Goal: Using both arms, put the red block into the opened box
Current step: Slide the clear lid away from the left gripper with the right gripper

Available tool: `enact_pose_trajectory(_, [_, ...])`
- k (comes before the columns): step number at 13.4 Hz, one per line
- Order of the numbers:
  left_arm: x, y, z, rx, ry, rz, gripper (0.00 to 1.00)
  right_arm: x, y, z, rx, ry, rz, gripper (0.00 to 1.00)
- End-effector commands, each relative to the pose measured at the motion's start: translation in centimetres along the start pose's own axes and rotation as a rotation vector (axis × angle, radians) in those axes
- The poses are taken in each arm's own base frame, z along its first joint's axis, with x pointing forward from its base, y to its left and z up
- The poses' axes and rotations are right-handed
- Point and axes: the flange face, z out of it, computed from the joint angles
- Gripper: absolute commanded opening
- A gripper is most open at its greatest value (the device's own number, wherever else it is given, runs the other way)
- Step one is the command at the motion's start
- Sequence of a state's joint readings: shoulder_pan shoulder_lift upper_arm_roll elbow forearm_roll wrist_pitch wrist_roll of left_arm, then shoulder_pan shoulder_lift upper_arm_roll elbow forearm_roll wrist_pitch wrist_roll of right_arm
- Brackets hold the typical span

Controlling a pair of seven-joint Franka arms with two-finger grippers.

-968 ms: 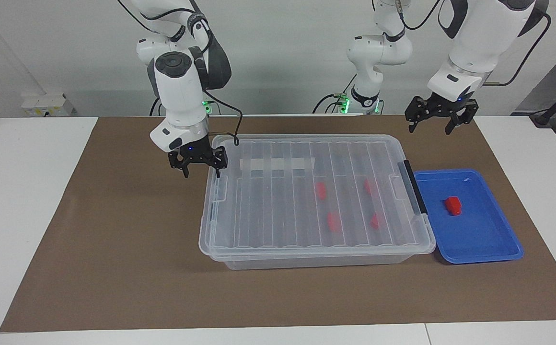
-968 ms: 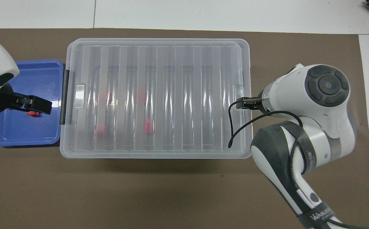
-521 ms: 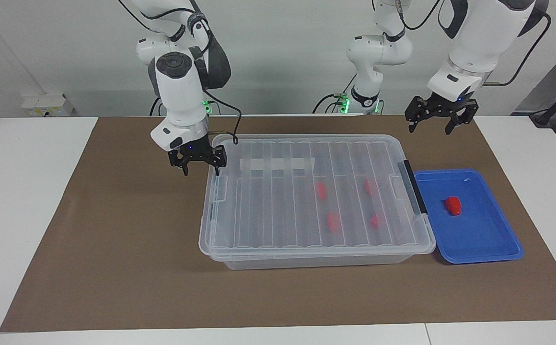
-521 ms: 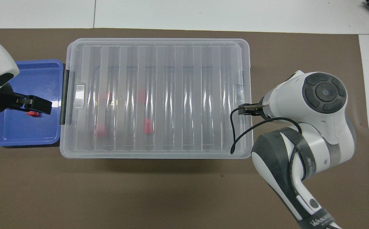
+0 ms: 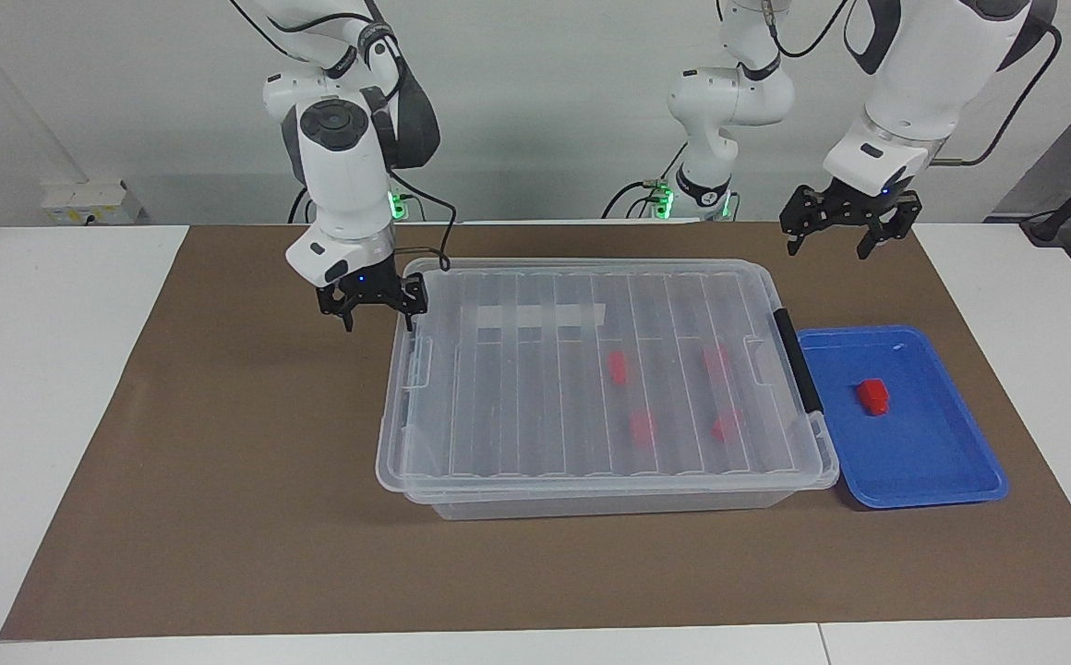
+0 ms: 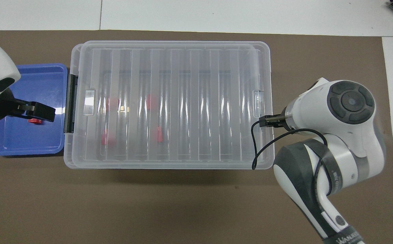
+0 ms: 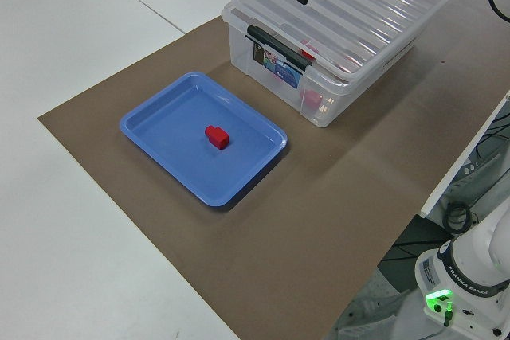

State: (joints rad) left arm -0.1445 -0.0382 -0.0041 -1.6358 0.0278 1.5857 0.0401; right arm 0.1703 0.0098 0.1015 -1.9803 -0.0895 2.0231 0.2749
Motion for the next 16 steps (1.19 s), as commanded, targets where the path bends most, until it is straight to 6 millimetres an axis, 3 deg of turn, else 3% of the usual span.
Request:
enact_pose_trajectory(1, [-0.8,-0.1,-0.1,-0.014,0.006,-0.008,1.00,-1.1,3.1,-0.1,-0.033,-0.018,-0.042,0.95])
enact_pose_trajectory(9, [-0.8,-0.1,-0.1,-0.014,0.006,-0.008,1.00,-0.7,11.2,0.1,-0.036,-0.055,-0.175,0.95])
enact_pose_trajectory(13, [-0.8,-0.1,-0.1,-0.014,0.006,-0.008,1.00,-0.7,12.5,0.3,-0.036,-0.056,-0.165,0.96])
enact_pose_trajectory(16, [-0.8,-0.1,-0.1,-0.014,0.006,-0.008,1.00,-0.7,14.8,0.4,-0.035,-0.056,-0.170,0.96])
